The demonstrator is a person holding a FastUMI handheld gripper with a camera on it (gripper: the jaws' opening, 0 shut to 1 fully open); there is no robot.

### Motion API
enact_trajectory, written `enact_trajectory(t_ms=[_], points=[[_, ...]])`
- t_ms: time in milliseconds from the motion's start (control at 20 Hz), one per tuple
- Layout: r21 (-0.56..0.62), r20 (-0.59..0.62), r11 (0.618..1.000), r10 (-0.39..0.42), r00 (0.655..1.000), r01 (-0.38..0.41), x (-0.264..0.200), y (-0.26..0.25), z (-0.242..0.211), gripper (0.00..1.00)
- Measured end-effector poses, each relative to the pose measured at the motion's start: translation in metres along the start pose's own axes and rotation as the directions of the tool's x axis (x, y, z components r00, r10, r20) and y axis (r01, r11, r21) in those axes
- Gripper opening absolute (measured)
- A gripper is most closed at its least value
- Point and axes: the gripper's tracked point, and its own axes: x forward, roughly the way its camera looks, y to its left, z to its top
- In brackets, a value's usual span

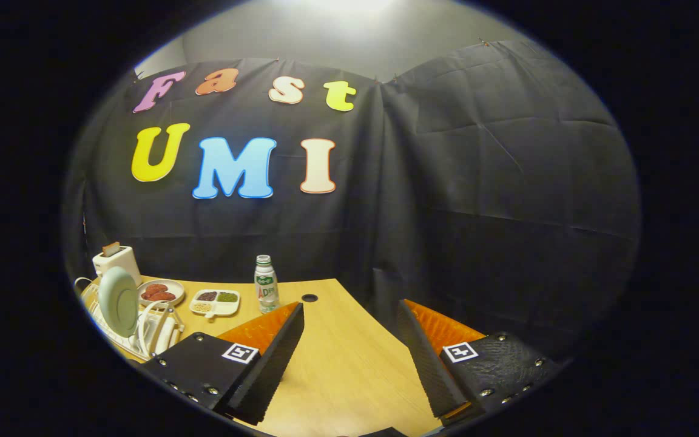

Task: Take the plate from the dish rack, then take the spoon from the basket and place it into the plate.

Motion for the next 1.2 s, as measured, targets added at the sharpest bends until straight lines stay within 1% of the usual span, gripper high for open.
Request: enact_trajectory(t_ms=[200, 350, 500, 650, 750, 850, 1000, 1200], points=[[-0.009, -0.009, 0.992, 0.127, 0.992, -0.127, -0.019, 0.058, 0.012, 0.95], [0.009, -0.01, 0.973, 0.232, 0.973, -0.232, -0.028, 0.106, 0.021, 0.95], [0.046, -0.027, 0.944, 0.329, 0.944, -0.328, -0.032, 0.152, 0.025, 0.95], [0.089, -0.062, 0.892, 0.448, 0.892, -0.443, -0.039, 0.208, 0.022, 0.95], [0.113, -0.082, 0.868, 0.493, 0.866, -0.483, -0.04, 0.238, 0.02, 0.95], [0.131, -0.096, 0.851, 0.521, 0.848, -0.509, -0.04, 0.268, 0.016, 0.95], [0.14, -0.13, 0.837, 0.544, 0.829, -0.528, -0.033, 0.303, 0.006, 0.95], [0.159, -0.171, 0.813, 0.582, 0.795, -0.561, -0.023, 0.348, -0.01, 0.96]])
